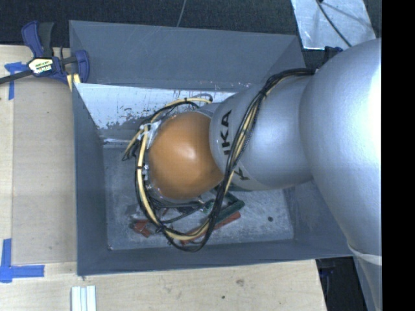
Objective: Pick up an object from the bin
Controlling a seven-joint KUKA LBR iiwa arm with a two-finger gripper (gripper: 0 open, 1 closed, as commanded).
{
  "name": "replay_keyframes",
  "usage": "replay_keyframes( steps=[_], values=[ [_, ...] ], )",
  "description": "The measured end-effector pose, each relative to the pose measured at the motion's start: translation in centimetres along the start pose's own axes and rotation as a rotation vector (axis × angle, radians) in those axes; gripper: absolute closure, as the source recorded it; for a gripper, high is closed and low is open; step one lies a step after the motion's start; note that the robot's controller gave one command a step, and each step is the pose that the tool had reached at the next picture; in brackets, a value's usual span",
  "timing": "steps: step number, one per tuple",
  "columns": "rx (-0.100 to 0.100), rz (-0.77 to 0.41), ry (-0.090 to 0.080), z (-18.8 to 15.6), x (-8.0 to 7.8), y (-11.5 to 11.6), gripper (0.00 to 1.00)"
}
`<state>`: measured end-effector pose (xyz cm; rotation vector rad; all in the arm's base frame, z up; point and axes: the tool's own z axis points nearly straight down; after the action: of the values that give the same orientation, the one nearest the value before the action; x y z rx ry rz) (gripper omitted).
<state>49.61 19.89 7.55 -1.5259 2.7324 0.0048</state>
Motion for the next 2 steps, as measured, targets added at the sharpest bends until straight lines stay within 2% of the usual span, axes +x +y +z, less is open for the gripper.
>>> replay_keyframes(
  steps=[2],
  values=[
    [-0.007, 0.0, 0.014, -3.0, 0.2, 0.1, 1.0]
  ],
)
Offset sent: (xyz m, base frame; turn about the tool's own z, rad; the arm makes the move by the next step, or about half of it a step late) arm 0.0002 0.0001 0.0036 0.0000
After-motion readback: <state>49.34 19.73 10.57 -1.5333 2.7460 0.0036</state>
